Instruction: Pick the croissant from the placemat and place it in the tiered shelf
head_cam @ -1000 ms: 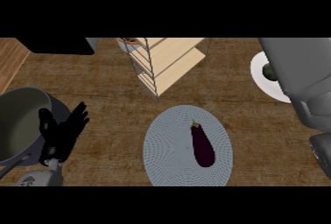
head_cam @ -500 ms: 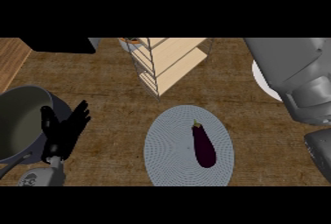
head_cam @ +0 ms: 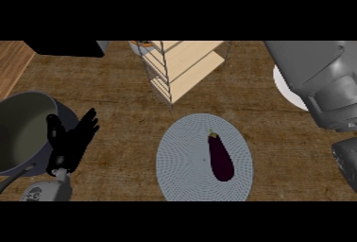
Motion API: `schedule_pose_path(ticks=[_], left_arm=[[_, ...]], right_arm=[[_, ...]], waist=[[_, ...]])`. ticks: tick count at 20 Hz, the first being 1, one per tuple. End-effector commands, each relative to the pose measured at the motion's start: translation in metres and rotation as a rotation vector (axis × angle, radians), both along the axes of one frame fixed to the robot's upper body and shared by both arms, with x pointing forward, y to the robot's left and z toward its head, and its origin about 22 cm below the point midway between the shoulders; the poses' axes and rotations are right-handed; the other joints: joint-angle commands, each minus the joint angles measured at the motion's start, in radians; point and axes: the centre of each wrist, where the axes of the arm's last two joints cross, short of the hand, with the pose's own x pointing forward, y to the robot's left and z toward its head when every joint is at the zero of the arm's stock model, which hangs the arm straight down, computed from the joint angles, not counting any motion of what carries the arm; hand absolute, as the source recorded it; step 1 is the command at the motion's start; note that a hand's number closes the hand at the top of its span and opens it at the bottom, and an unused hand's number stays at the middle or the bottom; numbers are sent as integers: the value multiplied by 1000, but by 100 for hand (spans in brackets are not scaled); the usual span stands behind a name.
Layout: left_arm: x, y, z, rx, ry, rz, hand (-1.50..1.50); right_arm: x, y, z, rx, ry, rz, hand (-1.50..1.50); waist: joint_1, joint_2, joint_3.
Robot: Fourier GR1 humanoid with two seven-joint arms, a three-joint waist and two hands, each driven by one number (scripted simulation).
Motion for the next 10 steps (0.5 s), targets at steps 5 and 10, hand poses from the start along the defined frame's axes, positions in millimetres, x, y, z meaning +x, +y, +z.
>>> schedule_pose_path(ticks=[5, 10], left_arm=[[-5, -18, 3, -9, 0, -15, 0], [-1, -8, 1, 17, 1, -10, 0]], right_arm=[[5, -7, -13, 171, 107, -75, -150], [6, -19, 8, 306, 220, -49, -150]], waist=[[0, -3, 1], [-3, 1, 0]])
